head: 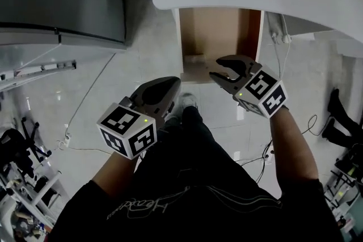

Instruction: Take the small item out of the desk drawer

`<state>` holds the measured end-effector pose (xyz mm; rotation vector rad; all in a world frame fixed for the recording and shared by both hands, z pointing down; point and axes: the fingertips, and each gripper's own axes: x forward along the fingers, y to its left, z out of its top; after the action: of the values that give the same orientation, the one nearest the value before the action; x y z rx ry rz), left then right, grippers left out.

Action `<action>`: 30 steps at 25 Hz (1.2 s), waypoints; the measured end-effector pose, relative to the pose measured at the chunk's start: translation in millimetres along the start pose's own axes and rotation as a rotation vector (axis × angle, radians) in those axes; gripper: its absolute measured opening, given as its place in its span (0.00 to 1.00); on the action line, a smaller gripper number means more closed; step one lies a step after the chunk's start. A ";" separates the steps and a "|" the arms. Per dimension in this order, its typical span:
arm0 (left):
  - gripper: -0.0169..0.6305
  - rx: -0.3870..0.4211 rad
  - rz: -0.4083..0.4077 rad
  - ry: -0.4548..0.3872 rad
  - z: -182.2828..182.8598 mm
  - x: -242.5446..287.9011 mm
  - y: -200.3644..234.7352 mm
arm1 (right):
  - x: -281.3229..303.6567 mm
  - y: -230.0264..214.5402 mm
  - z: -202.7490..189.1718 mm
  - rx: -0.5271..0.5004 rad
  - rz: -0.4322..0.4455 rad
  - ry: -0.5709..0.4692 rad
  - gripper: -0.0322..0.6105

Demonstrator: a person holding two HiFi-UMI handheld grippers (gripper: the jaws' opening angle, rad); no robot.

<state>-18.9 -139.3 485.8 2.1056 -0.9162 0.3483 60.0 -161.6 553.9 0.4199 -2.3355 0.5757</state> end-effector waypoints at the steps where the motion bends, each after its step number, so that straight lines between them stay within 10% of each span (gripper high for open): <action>1: 0.06 -0.017 0.008 0.003 -4.8 2.2 5.5 | 9.1 -4.2 -2.9 -0.002 0.009 0.010 0.31; 30: 0.06 -0.127 0.097 0.053 -54.7 28.3 80.6 | 174.6 -71.6 -99.9 -0.399 0.188 0.492 0.39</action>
<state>-53.2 -145.6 581.1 1.9322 -0.9859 0.3845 21.6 -195.7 761.1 -0.1199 -1.9512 0.2460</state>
